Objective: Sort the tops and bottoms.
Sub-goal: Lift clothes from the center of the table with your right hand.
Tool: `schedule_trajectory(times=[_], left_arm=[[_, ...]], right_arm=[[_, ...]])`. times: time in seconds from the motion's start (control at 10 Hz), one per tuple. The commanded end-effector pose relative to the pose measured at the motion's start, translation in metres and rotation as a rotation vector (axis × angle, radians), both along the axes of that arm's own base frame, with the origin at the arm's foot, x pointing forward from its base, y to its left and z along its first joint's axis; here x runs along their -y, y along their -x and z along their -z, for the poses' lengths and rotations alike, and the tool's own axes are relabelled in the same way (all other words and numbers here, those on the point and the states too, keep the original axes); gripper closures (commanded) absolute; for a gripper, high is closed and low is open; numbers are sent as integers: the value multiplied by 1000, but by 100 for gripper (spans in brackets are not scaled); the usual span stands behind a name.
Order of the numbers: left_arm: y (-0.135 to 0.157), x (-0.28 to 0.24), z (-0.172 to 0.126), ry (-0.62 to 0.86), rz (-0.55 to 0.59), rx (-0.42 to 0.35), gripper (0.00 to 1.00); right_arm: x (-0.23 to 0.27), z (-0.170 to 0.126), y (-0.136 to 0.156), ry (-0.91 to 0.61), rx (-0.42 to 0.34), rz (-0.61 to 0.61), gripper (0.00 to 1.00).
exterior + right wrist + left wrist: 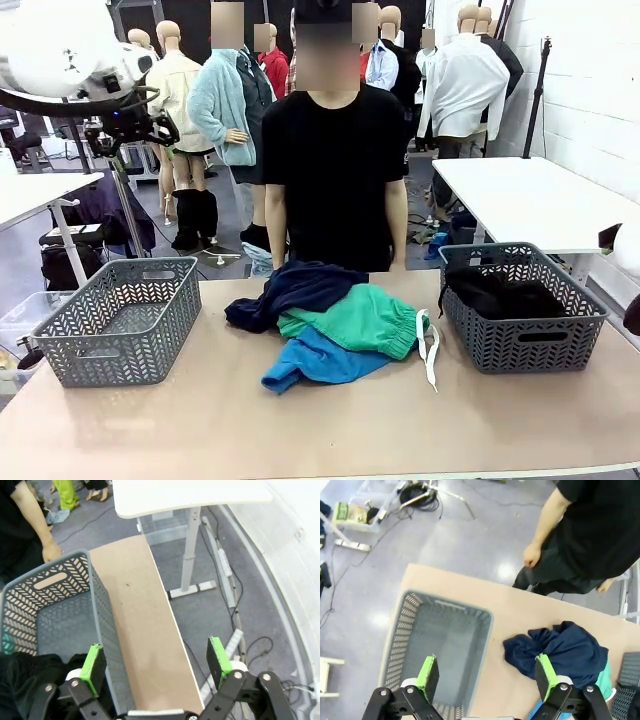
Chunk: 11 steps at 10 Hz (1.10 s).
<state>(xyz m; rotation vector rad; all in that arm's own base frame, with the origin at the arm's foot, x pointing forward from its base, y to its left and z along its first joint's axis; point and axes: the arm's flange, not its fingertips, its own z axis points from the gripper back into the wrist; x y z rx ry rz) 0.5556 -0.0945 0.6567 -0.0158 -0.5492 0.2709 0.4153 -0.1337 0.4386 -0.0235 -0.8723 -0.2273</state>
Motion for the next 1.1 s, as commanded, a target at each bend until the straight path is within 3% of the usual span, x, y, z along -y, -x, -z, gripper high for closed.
schedule_trajectory(times=[0.0,0.3,0.4,0.5,0.6,0.8,1.0], left_arm=[[-32,34,-2,-54,12,-126,0],[-32,34,-2,-54,12,-126,0],[-21,35,12,-40,19,-112,0],[-22,-4,18,-64,-28,-83,0],[-16,-57,32,-90,-82,-137,0],[24,-155,64,9,-164,-258,0],[52,-194,89,25,-41,-316,0]], right_arm=[[-1,0,0,0,-11,-1,0],[-1,0,0,0,-11,-1,0],[-1,0,0,0,-11,-1,0],[-1,0,0,0,-11,-1,0],[-1,0,0,0,-11,-1,0],[-1,0,0,0,-11,-1,0],[-1,0,0,0,-11,-1,0]])
